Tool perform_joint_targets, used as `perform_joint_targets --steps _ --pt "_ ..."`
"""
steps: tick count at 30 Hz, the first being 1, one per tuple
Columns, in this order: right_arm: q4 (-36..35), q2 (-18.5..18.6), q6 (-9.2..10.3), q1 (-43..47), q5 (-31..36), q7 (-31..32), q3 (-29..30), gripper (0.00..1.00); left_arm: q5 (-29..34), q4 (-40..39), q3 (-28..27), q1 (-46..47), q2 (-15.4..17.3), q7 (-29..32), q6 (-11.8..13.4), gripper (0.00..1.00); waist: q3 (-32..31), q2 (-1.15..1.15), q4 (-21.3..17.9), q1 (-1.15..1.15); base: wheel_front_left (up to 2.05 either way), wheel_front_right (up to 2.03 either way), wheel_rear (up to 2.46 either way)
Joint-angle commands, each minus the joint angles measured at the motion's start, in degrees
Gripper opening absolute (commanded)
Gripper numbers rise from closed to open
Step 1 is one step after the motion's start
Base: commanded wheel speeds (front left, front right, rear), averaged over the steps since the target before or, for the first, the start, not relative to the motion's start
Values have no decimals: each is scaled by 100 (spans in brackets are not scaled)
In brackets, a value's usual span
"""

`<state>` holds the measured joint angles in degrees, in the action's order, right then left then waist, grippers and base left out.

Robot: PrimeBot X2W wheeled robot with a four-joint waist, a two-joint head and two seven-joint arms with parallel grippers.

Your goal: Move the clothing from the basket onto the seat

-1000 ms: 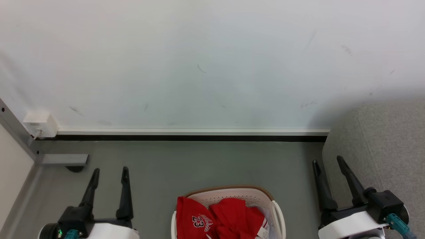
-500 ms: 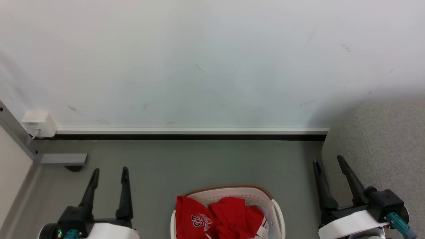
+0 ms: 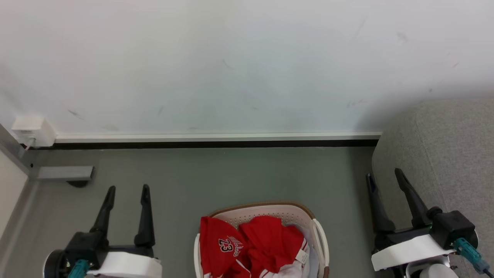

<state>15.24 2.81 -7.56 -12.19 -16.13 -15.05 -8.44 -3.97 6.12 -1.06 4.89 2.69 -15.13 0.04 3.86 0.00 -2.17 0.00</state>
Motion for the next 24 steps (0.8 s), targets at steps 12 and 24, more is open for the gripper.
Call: perform_joint_targets --steps 12,24 --pt "-239 15 14 -531 138 -11 176 100 -78 16 179 611 36 -4 -213 100 900 0 -151 0 0 0 0" --pt "-499 14 14 -1007 232 -10 410 100 -209 882 573 1535 37 -4 -422 100 1858 0 -395 0 0 0 0"
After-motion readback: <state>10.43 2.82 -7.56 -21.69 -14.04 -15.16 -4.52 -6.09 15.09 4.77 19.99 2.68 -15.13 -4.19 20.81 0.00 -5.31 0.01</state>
